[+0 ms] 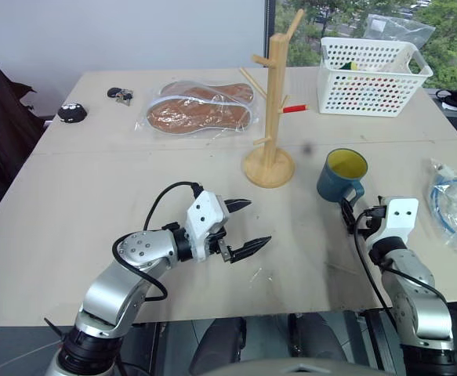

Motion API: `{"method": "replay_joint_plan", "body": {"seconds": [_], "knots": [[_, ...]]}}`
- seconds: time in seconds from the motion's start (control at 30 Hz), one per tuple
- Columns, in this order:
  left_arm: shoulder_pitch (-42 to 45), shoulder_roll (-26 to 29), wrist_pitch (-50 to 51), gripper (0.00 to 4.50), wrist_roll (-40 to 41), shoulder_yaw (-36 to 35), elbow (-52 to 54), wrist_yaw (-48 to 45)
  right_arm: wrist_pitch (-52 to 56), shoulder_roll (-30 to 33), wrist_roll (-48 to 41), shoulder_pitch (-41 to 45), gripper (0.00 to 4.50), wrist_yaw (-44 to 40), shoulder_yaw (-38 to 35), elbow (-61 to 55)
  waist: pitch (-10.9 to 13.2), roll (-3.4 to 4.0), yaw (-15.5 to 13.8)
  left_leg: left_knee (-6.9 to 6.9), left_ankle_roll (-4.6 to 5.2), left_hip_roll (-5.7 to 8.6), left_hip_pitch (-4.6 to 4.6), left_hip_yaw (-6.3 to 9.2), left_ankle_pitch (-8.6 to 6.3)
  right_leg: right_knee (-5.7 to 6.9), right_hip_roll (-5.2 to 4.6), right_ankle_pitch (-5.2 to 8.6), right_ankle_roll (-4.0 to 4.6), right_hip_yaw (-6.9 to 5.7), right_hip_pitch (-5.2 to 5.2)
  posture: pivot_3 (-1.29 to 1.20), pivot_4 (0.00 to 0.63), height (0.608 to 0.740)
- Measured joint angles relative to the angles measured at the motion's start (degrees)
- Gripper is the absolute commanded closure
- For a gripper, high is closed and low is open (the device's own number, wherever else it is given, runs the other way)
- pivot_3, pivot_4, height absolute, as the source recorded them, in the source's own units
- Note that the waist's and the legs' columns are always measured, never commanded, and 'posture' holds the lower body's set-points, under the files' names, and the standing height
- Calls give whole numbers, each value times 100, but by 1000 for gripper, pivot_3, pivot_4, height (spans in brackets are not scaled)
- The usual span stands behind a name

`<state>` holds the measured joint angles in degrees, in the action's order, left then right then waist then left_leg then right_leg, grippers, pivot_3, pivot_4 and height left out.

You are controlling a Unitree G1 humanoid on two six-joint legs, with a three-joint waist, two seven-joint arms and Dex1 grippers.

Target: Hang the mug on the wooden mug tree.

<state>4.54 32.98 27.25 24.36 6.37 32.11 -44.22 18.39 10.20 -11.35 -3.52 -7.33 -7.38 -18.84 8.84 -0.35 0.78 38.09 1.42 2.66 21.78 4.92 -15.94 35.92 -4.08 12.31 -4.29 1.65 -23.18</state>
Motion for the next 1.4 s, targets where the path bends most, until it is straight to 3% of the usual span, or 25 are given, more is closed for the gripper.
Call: {"method": "replay_joint_plan", "body": {"seconds": [0.07, 0.27, 0.33, 0.63, 0.83, 0.97, 1.07, 1.23, 1.4], "knots": [[-3, 0, -8, 0, 8, -9, 0, -2, -14, 1, -3, 16, 835, -8, 0, 19, 0, 0, 0, 0, -1, 0, 0, 0, 0, 0, 0, 0, 0, 0, 0, 0, 150, 740], [-14, -266, -186, 0, 255, -210, 0, 39, -42, 26, -8, 74, 3828, -85, -10, 152, 0, 0, -4, 0, 0, 0, 0, 0, 0, 0, -1, 0, 0, 0, 0, 0, 150, 740], [-12, -406, -261, 0, 376, -271, 0, 61, -51, 38, -5, 107, 4465, -89, -56, 185, 0, 0, -3, 0, -2, 0, 0, -1, 1, 0, -1, 0, 0, 1, 0, 0, 150, 740], [44, -506, -398, 0, 574, -365, 43, 63, -60, 210, 7, 151, 4465, -237, -53, 222, 2, 2, -4, 1, -2, 2, 1, -1, 2, 0, 0, 0, 0, 2, 0, 0, 150, 740], [-148, -848, -648, 0, 759, -490, 78, 187, -71, 1437, 3, 623, 4465, -1390, 123, 259, 13, 17, 21, 7, 4, 2, -1, -16, -1, -1, -2, -1, -1, 15, 1, 0, 150, 740], [-213, -1301, -951, 0, 882, -610, 92, 418, -118, 2594, -67, 1848, 4465, -2604, 236, 615, 15, 13, 5, 13, 18, 0, -2, -9, -8, -2, 2, -1, -1, 4, 5, 0, 150, 740], [-159, -1620, -1325, 0, 699, -637, 87, 701, -360, 3228, -82, 3371, 4465, -3724, 536, 1600, 21, 14, 11, 14, 14, 2, 0, -15, -6, -4, 1, -2, 0, 9, 4, 0, 150, 740], [6, -1866, -1761, 0, 303, -615, 63, 1071, -1260, 3400, 208, 5314, 4465, -5055, 1161, 3132, 24, 9, 1, 6, -1, 0, 9, -10, 2, -15, -2, -2, 1, 3, -1, 0, 150, 740], [-25, -2141, -2081, 0, -168, -568, 113, 1589, -2274, 3121, 604, 6719, 4465, -5957, 1677, 4841, 25, 7, -14, 5, -6, 3, 45, -10, 5, -14, -9, -3, 1, 7, -40, 0, 150, 740]]}}
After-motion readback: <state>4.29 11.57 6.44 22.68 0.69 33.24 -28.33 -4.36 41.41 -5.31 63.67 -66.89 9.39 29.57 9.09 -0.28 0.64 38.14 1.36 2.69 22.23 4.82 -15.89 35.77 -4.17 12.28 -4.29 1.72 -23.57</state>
